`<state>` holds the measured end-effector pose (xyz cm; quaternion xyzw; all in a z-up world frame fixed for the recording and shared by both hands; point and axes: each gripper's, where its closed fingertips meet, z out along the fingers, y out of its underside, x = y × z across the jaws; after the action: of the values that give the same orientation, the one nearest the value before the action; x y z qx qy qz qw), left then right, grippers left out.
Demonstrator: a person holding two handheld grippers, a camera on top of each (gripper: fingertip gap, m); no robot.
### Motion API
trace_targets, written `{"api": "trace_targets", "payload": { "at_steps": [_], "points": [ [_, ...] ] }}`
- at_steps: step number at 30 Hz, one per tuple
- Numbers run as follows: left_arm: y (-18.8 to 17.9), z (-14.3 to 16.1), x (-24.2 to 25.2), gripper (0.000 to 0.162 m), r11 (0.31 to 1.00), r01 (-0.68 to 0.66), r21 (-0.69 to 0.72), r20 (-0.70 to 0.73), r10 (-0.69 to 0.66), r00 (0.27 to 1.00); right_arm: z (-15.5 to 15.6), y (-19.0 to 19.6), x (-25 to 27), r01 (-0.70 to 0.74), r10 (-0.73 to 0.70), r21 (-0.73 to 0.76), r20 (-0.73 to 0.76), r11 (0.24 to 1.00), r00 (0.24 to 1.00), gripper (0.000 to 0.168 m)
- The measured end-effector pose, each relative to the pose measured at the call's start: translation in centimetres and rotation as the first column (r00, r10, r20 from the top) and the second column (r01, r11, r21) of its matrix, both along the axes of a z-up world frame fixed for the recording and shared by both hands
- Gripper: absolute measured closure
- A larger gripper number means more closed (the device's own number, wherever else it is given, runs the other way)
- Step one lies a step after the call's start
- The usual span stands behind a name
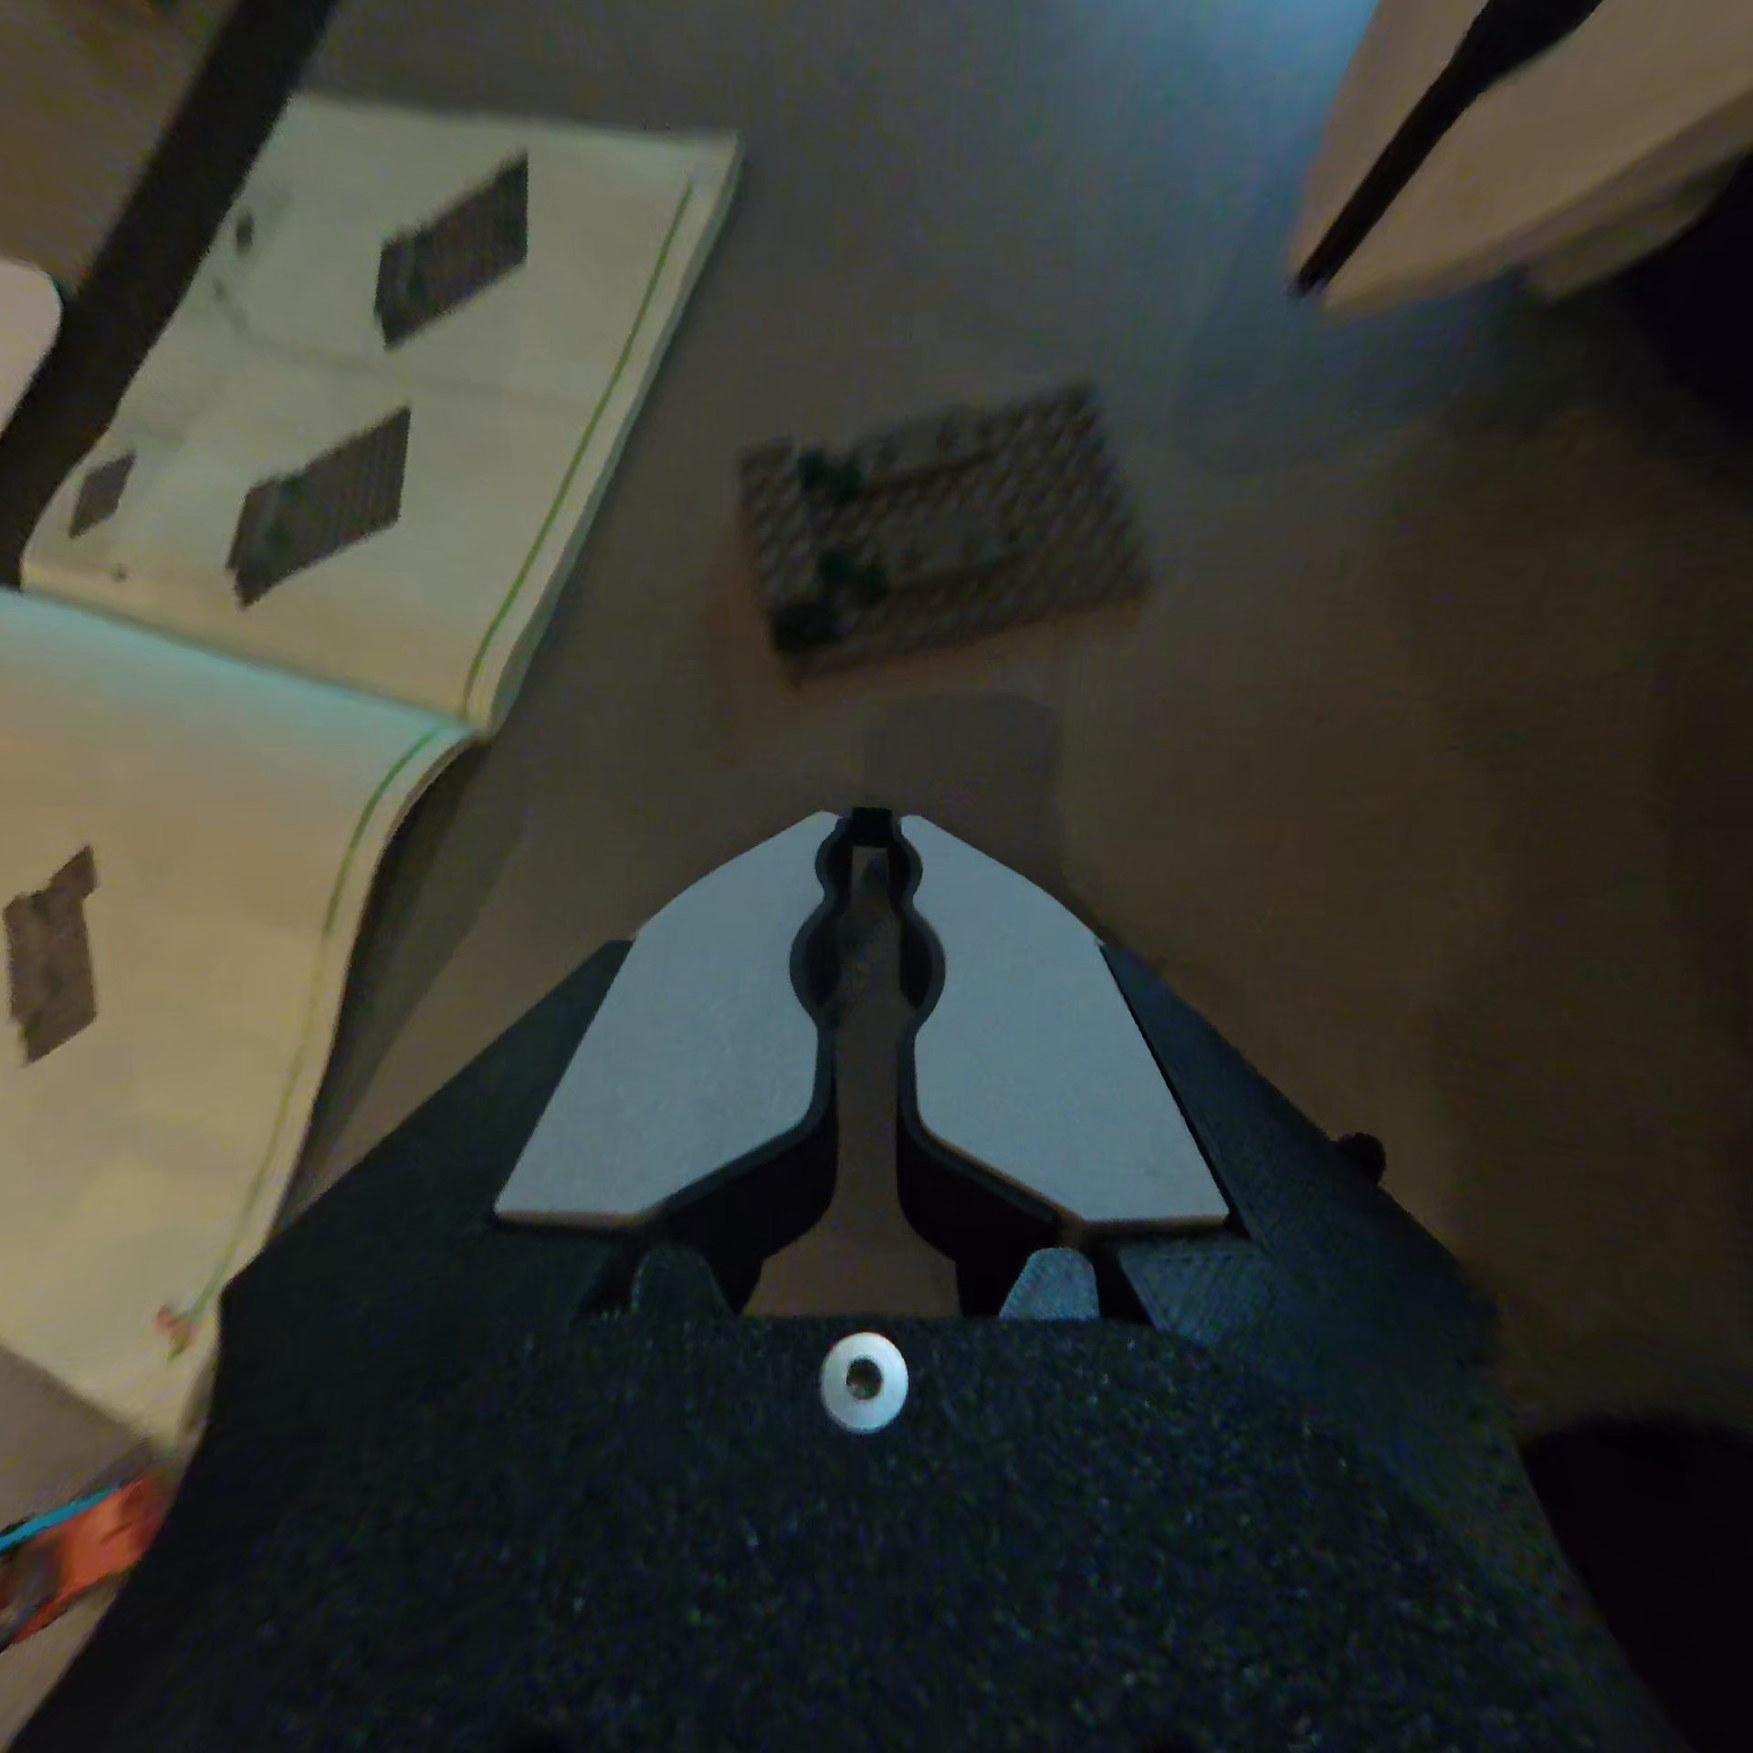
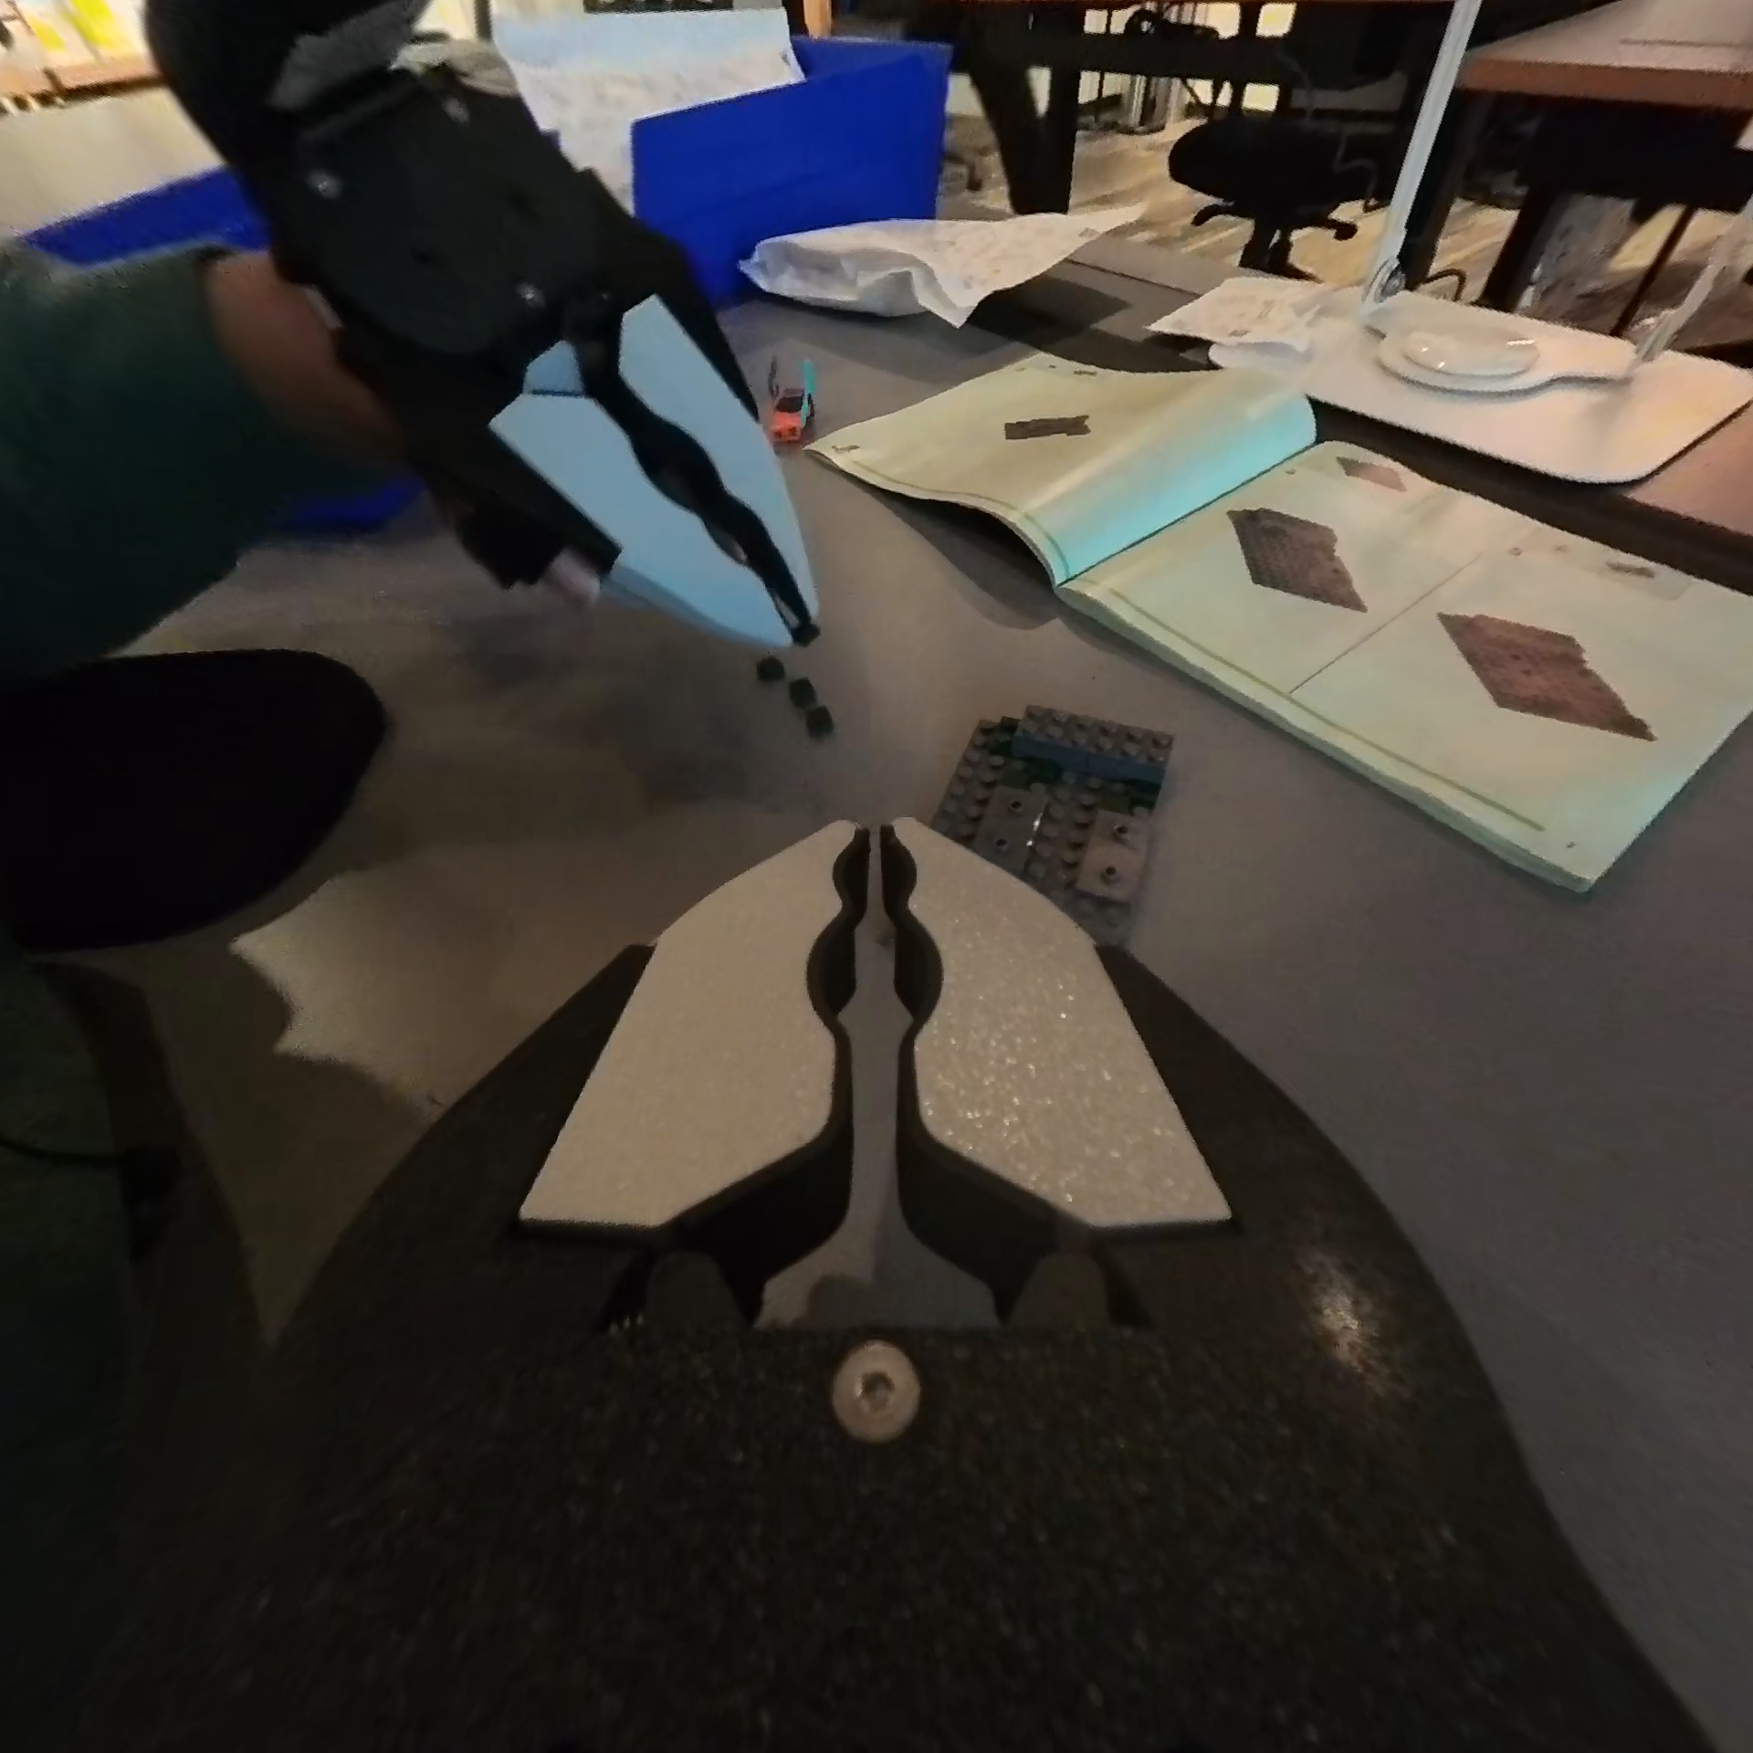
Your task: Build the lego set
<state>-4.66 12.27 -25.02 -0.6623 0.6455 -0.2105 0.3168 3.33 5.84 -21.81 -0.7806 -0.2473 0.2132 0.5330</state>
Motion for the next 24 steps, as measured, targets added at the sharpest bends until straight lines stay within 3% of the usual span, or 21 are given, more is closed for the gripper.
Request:
{"api": "trace_targets", "payload": {
  "at_steps": [5, 16, 24],
  "points": [
    [-1.9, 0.6, 3.1, 0.155, 0.999, -0.017, -0.038, 0.062, 0.02, 0.998, 0.3, 0.5, 1.8, 0.034, -0.035, 0.024, 0.054, 0.999, 0.998, 0.167],
    [-2.9, -1.2, 5.9, 0.155, 0.989, -0.106, -0.104, 0.034, 0.11, 0.993, 0.0, 1.8, 7.0, 0.041, -0.047, 0.034, 0.203, 0.999, 0.978, 0.165],
    [-4.6, -3.2, 4.6, 0.155, 0.99, -0.128, -0.067, -0.032, 0.126, 0.992, 0.2, 9.0, 10.2, 0.01, -0.012, 0.012, 0.225, 1.0, 0.974, 0.168]
  ]
}}
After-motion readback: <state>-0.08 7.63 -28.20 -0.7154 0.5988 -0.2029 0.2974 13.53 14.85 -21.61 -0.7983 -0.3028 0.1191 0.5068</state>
